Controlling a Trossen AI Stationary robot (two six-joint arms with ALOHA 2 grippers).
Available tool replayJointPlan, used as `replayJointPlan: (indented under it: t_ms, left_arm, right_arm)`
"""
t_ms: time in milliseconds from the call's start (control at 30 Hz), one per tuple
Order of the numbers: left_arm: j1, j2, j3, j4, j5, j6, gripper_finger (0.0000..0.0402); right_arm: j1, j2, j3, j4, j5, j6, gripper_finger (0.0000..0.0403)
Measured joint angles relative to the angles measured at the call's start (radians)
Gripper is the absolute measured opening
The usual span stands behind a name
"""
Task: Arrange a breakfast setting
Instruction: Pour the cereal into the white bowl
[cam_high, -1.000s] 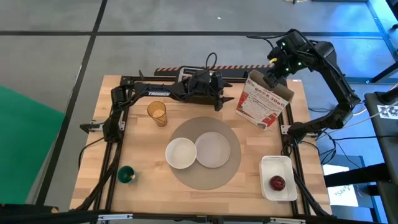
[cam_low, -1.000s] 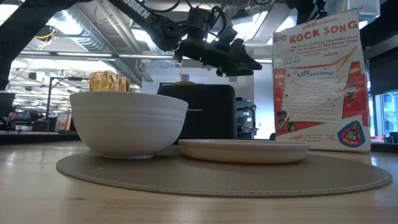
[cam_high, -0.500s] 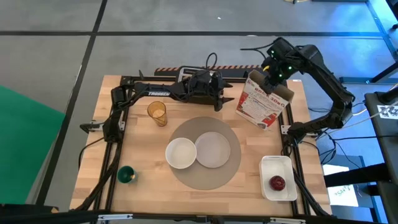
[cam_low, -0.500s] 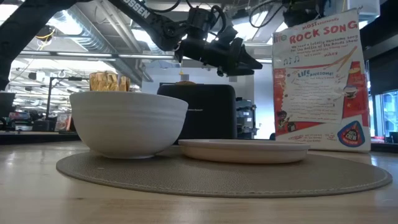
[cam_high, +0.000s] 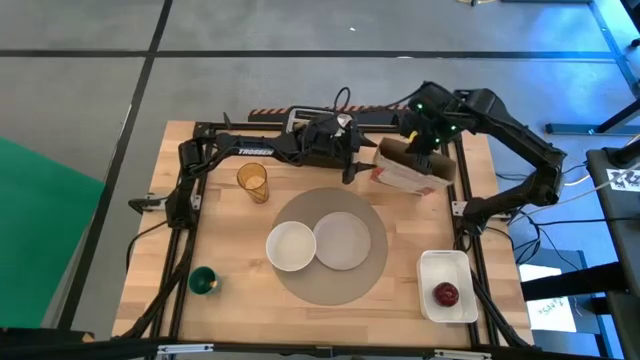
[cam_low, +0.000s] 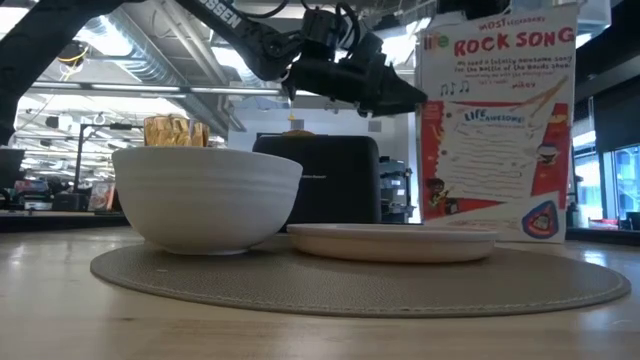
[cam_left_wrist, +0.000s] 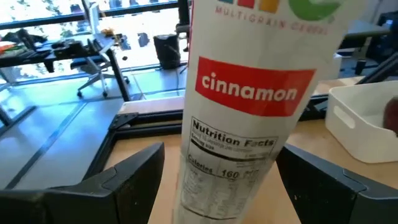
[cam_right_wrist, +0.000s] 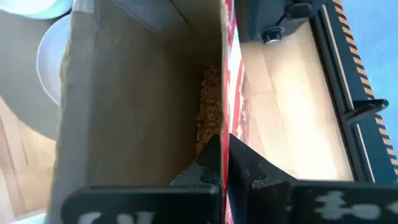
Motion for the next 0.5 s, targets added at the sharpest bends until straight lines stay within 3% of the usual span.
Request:
replayJointPlan:
  t_ms: [133,500]
  left_arm:
    - [-0.006,0.014,0.002,0.009,0.048,0.004,0.0302]
    - [-0.061,0.103,0.0,0.02,0.003,0.036,0.0302]
  right_arm:
    - [0.009,0.0,0.0,0.045,-0.02,0.001,0.0]
    - [0.009,0.0,0.0,0.104,-0.128,0.012,0.0]
